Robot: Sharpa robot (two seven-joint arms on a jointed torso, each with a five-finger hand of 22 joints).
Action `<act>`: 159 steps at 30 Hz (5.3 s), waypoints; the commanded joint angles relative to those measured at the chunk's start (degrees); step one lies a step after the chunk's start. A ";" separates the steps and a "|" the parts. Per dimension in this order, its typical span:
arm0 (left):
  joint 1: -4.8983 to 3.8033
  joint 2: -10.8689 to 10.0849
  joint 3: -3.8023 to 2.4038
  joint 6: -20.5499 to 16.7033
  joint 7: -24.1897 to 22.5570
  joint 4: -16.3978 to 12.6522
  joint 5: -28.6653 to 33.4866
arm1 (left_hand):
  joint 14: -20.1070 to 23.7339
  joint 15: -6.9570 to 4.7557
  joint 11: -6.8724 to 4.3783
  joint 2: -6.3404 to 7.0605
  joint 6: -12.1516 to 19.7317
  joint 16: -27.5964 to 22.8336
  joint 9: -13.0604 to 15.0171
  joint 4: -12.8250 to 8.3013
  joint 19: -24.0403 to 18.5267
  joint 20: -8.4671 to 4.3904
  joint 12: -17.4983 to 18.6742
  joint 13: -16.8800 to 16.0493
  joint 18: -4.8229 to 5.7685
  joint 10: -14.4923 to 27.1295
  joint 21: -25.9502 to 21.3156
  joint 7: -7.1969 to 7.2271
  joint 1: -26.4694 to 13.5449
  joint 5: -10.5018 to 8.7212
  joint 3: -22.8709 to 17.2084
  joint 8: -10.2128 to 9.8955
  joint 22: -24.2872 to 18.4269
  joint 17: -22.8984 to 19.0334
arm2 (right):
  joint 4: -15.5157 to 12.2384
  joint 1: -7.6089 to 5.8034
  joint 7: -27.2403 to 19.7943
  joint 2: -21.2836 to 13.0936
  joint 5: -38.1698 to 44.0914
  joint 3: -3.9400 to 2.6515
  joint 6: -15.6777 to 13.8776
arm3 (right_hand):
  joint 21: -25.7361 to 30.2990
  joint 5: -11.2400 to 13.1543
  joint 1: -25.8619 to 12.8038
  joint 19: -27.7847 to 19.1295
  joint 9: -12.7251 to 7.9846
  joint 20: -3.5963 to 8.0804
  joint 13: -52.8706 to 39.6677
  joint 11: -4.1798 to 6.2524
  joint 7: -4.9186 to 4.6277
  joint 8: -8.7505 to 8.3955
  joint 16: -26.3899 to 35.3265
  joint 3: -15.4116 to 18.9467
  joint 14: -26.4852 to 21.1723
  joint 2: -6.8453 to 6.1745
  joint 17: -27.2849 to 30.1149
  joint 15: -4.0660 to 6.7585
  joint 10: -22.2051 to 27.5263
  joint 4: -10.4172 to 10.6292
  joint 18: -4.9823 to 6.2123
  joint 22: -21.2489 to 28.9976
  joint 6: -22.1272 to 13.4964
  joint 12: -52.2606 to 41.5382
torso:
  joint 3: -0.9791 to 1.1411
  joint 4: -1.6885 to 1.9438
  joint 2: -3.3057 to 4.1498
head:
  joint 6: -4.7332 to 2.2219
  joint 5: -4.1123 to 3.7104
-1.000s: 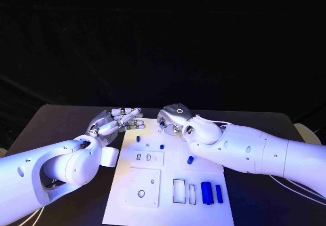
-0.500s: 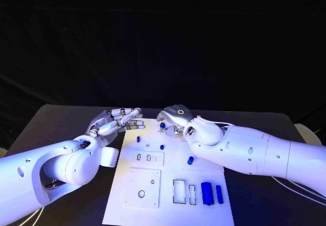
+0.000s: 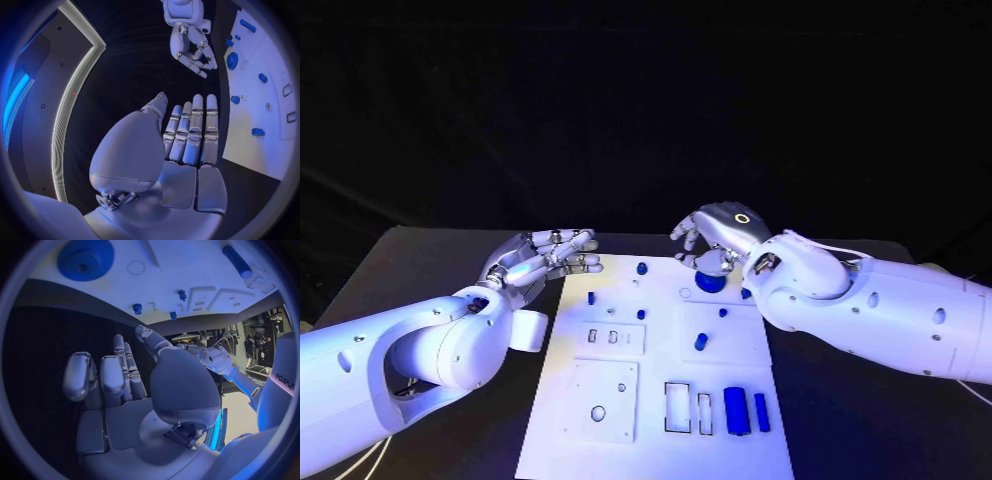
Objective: Assemble the parts on the task board
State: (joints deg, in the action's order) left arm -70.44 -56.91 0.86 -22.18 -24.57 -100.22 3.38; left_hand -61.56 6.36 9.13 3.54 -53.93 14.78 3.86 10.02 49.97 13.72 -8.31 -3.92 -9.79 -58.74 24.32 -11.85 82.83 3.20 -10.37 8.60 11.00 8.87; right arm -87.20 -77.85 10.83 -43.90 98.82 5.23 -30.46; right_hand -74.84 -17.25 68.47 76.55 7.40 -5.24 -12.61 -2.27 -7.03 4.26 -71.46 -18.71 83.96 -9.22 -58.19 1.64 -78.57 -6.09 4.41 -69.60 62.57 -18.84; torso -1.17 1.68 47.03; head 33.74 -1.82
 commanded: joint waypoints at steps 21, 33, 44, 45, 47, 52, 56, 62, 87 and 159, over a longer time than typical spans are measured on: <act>-0.06 0.67 -0.02 2.25 -0.13 2.24 -0.39 | 0.27 0.21 -0.02 -0.56 -0.25 -0.48 -0.03 -0.46 -0.59 0.03 0.38 0.04 -0.63 -0.17 0.26 0.04 0.41 -0.13 -0.19 -0.37 -0.10 0.09 | 2.09 0.95 2.91 -4.88 -23.25 0.30 11.36 | -9.55 -3.41 4.43 8.30 4.00 -0.64 -76.57 -1.69 -1.58 7.02 -18.54 16.51 6.04 1.39 -31.81 -1.51 -10.75 9.82 -2.44 -13.28 -9.57 -70.63 | 0.28 -0.87 -1.05 | 0.47 -1.36; -0.06 0.51 -0.02 2.21 -0.01 1.99 -0.39 | 0.26 0.18 -0.06 -0.57 -0.32 -0.53 -0.02 -0.48 -0.60 0.04 0.45 0.04 -0.64 -0.24 0.29 0.06 0.39 -0.13 -0.21 -0.39 -0.09 0.11 | 5.00 2.70 2.39 -1.87 -24.46 0.57 9.90 | -9.91 -3.63 5.71 8.58 4.00 -1.12 -76.55 -2.20 -2.11 7.22 -18.54 16.55 6.04 1.87 -31.81 -1.99 -10.70 9.82 -2.56 -13.84 -11.32 -70.62 | 0.26 -0.65 -0.75 | 0.62 -1.61; -0.06 0.43 -0.02 2.15 0.06 1.88 -0.39 | 0.27 0.18 -0.02 -0.56 -0.28 -0.57 -0.04 -0.47 -0.62 0.05 0.55 0.06 -0.64 -0.19 0.31 -0.03 0.33 -0.13 -0.20 -0.46 -0.09 0.11 | 5.29 2.91 2.47 -1.27 -23.39 0.59 9.21 | -10.19 -3.69 6.07 8.82 4.04 -1.22 -76.49 -2.27 -2.17 7.37 -18.54 16.42 6.04 2.07 -31.81 -2.07 -10.65 9.73 -2.65 -14.20 -11.46 -70.58 | 0.29 -0.68 -0.63 | 0.44 -1.48; -0.06 0.44 -0.03 2.16 0.06 1.88 -0.39 | 0.27 0.18 -0.02 -0.56 -0.28 -0.57 -0.04 -0.47 -0.62 0.05 0.55 0.06 -0.64 -0.19 0.31 -0.03 0.33 -0.13 -0.20 -0.46 -0.09 0.11 | 5.37 2.91 2.52 -1.19 -23.38 0.59 9.15 | -10.19 -3.69 6.07 8.82 4.04 -1.22 -76.49 -2.27 -2.17 7.37 -18.54 16.42 6.04 2.07 -31.81 -2.07 -10.65 9.73 -2.65 -14.20 -11.46 -70.58 | 0.29 -0.66 -0.63 | 0.48 -1.49; -0.06 0.45 -0.03 2.16 0.07 1.87 -0.39 | 0.27 0.18 -0.02 -0.56 -0.28 -0.57 -0.04 -0.47 -0.62 0.05 0.55 0.06 -0.64 -0.19 0.31 -0.03 0.33 -0.13 -0.20 -0.46 -0.09 0.11 | 5.58 2.92 2.64 -1.03 -23.33 0.59 8.97 | -10.24 -3.81 6.19 8.86 4.09 -1.26 -76.45 -2.28 -2.17 7.55 -18.54 16.32 6.04 2.26 -31.81 -2.10 -10.61 9.74 -2.66 -14.27 -11.36 -70.55 | 0.28 -0.63 -0.63 | 0.56 -1.53; -0.06 0.39 -0.03 2.16 0.11 1.86 -0.39 | 0.27 0.18 -0.02 -0.56 -0.28 -0.57 -0.04 -0.47 -0.62 0.05 0.55 0.06 -0.64 -0.19 0.31 -0.03 0.33 -0.13 -0.20 -0.46 -0.09 0.11 | 6.05 2.92 2.85 -0.89 -23.12 0.59 8.92 | -10.35 -4.00 6.41 8.95 4.18 -1.31 -76.53 -2.27 -2.14 7.86 -18.54 16.15 6.04 2.52 -31.81 -2.11 -10.68 9.70 -2.69 -14.43 -11.19 -70.60 | 0.29 -0.58 -0.58 | 0.72 -1.50; -0.06 0.35 -0.03 2.15 0.12 1.86 -0.39 | 0.27 0.18 -0.02 -0.56 -0.28 -0.57 -0.04 -0.47 -0.62 0.05 0.55 0.06 -0.64 -0.19 0.31 -0.03 0.33 -0.13 -0.20 -0.46 -0.09 0.11 | 6.42 2.92 2.98 -0.69 -22.74 0.59 9.59 | -10.50 -4.12 6.67 9.08 4.27 -1.34 -76.62 -2.24 -2.09 8.15 -18.54 15.96 6.04 2.74 -31.81 -2.10 -10.75 9.61 -2.74 -14.63 -10.98 -70.66 | 0.28 -0.65 -0.56 | 0.76 -1.54; -0.06 0.35 -0.03 2.20 0.13 1.83 -0.39 | 0.27 0.18 -0.02 -0.56 -0.28 -0.57 -0.04 -0.47 -0.62 0.05 0.55 0.06 -0.64 -0.19 0.31 -0.03 0.33 -0.13 -0.20 -0.46 -0.09 0.11 | 6.91 3.10 3.26 -0.09 -22.09 0.59 11.40 | -10.68 -4.15 6.86 9.24 4.37 -1.35 -76.79 -2.19 -2.02 8.50 -18.54 15.79 6.04 2.92 -31.81 -2.08 -10.90 9.52 -2.80 -14.87 -10.66 -70.77 | 0.34 -0.63 -0.55 | 1.06 -1.39; -0.06 0.16 -0.03 2.13 0.30 1.97 -0.39 | 0.28 0.21 0.03 -0.60 -0.26 -0.67 -0.06 -0.50 -0.66 0.06 0.73 0.08 -0.65 -0.15 0.35 -0.09 0.30 -0.13 -0.25 -0.58 -0.09 0.12 | 6.03 3.51 2.73 -0.34 -18.08 0.59 9.86 | -11.88 -1.28 9.02 10.33 4.55 0.08 -77.39 0.02 0.48 10.28 -18.54 10.89 6.04 5.52 -31.81 -0.28 -11.43 7.98 -3.20 -16.50 -3.51 -71.16 | 0.31 -0.62 -0.56 | 1.09 -1.46; -0.08 0.54 -0.03 1.77 0.20 2.40 -0.35 | 0.33 0.27 0.11 -0.71 -0.23 -0.82 -0.07 -0.49 -0.74 0.09 0.97 0.10 -0.64 -0.11 0.39 -0.18 0.19 -0.13 -0.31 -0.74 -0.10 0.13 | 10.16 4.56 3.64 15.82 0.65 1.36 5.56 | -13.02 1.14 6.67 11.43 3.75 0.71 -77.39 0.30 0.66 8.27 -18.54 7.22 6.04 4.41 -31.81 0.15 -11.43 7.74 -3.63 -17.96 -2.33 -71.16 | 0.29 -0.49 -0.38 | 0.73 0.85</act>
State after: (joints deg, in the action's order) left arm -70.45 -56.43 0.87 -21.19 -23.94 -97.71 3.35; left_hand -61.35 6.57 9.13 3.32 -53.93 14.19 3.86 9.87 49.57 13.72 -7.53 -3.92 -9.79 -58.74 24.32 -11.85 83.06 3.20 -10.53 8.16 10.96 8.91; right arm -77.20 -73.31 14.20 -28.14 98.54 6.61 -25.93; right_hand -87.51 -15.97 75.61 84.12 11.05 -4.80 -74.95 -2.21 -8.09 12.22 -89.79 -11.18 83.92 -4.80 -74.93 1.55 -83.99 1.60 1.69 -74.91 58.16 -89.78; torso -0.87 1.19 46.68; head 34.39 -1.03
